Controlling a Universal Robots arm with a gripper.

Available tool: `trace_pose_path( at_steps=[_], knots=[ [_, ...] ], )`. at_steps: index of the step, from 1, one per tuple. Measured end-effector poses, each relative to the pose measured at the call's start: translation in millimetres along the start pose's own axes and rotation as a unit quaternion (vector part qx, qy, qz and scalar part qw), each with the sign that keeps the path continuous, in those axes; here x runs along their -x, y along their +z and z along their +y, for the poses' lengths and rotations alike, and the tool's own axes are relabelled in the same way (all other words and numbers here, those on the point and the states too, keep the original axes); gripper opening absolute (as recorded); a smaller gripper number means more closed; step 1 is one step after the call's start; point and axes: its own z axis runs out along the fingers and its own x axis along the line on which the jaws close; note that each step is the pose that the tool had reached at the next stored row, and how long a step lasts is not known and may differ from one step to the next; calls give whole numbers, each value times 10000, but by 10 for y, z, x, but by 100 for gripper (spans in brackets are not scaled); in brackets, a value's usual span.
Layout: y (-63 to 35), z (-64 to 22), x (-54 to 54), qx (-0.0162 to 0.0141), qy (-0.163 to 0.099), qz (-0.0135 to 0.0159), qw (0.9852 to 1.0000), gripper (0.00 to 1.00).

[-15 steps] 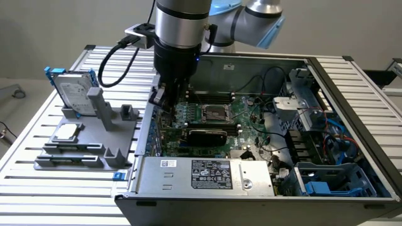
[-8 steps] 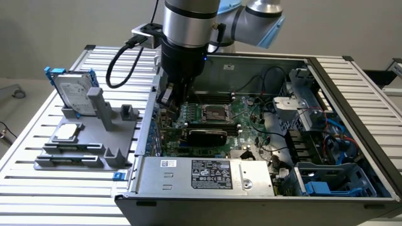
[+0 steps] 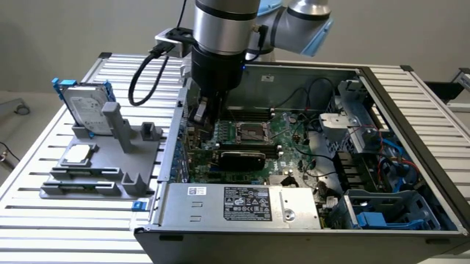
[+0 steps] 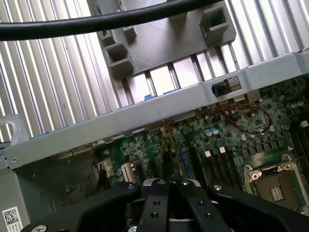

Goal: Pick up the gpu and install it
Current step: 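Press down on the gpu until it lock into place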

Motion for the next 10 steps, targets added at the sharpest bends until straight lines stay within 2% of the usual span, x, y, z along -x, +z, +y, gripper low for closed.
trace_pose_path(
  at_steps=[10],
  knots=[
    [-39,-128,-2,-50,-213,-16,9998,11]
  ],
)
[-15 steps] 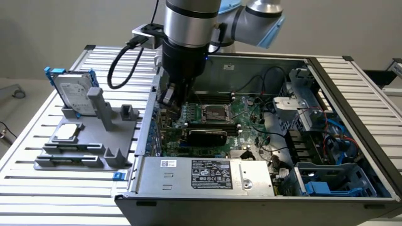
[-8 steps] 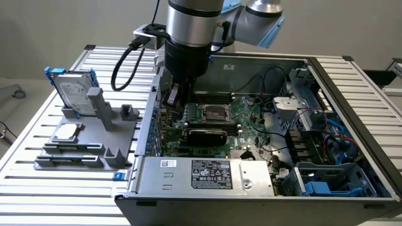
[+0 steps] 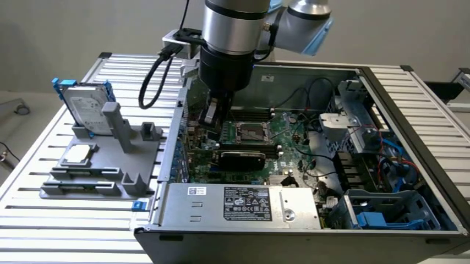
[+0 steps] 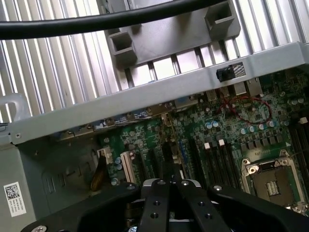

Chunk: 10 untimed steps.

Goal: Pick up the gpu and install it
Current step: 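Press down on the gpu until it lock into place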

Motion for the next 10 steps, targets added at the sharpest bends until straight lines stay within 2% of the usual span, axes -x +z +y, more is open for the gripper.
trace_pose_path(
  at_steps=[4,10],
  knots=[
    [-4,-34,-5,-5,-31,-24,10000,11],
    [-5,-35,-5,-5,-31,-24,10000,11]
  ],
)
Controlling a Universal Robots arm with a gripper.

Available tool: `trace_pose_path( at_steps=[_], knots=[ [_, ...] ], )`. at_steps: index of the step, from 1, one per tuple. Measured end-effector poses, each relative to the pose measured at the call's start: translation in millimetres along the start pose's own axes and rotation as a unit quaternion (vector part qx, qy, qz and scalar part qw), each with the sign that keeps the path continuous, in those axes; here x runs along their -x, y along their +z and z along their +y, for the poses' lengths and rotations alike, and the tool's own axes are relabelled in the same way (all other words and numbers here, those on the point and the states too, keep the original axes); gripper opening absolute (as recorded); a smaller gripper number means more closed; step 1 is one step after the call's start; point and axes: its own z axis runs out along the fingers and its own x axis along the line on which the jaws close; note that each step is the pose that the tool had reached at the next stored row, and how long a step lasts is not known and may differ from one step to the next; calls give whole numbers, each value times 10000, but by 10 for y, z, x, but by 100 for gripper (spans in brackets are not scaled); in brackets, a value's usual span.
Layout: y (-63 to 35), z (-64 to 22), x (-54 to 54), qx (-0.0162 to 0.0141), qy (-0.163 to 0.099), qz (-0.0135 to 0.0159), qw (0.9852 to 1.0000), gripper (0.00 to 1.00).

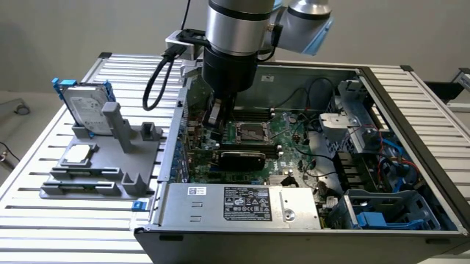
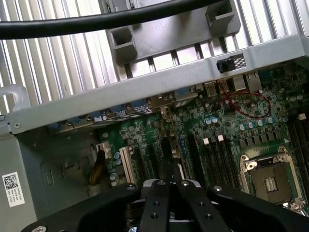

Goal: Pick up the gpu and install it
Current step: 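Press down on the gpu until it lock into place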

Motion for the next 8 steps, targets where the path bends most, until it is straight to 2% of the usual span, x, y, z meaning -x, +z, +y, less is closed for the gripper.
trace_pose_path(
  at_steps=[8],
  knots=[
    [-1,0,0,0,0,0,10000,11]
  ],
)
